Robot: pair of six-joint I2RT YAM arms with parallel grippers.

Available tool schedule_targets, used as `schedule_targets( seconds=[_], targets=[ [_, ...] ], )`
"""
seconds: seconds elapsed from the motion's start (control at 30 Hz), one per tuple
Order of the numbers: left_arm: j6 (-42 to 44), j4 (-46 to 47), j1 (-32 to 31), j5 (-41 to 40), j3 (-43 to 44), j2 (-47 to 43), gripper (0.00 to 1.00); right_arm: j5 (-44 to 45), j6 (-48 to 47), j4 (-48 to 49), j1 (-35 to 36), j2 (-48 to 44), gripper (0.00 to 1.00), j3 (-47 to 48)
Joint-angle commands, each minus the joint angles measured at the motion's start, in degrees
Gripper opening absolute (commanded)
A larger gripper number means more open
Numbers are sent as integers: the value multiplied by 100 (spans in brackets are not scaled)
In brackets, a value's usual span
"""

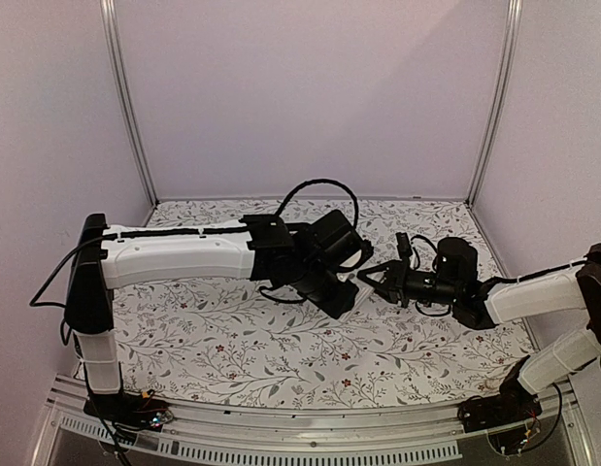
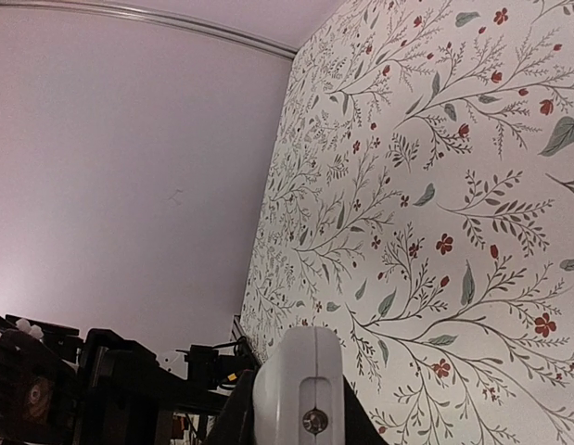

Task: Load the batteries into the remote control
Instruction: Load the battery cover onto the remote control without the battery cover.

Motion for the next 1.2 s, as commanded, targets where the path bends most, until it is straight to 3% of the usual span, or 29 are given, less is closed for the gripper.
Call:
schedule_targets(
  seconds=[0.0, 0.8, 1.17],
  targets=[
    [83, 3, 95, -128, -147, 166, 34, -511, 280, 785, 34, -171, 0, 69],
    [337, -213, 113, -538, 134, 72, 37, -562, 633, 1097, -9, -50, 0, -79],
    [460, -237, 154, -410, 193, -189, 51, -521, 771, 1250, -37, 38, 0, -146]
  ],
)
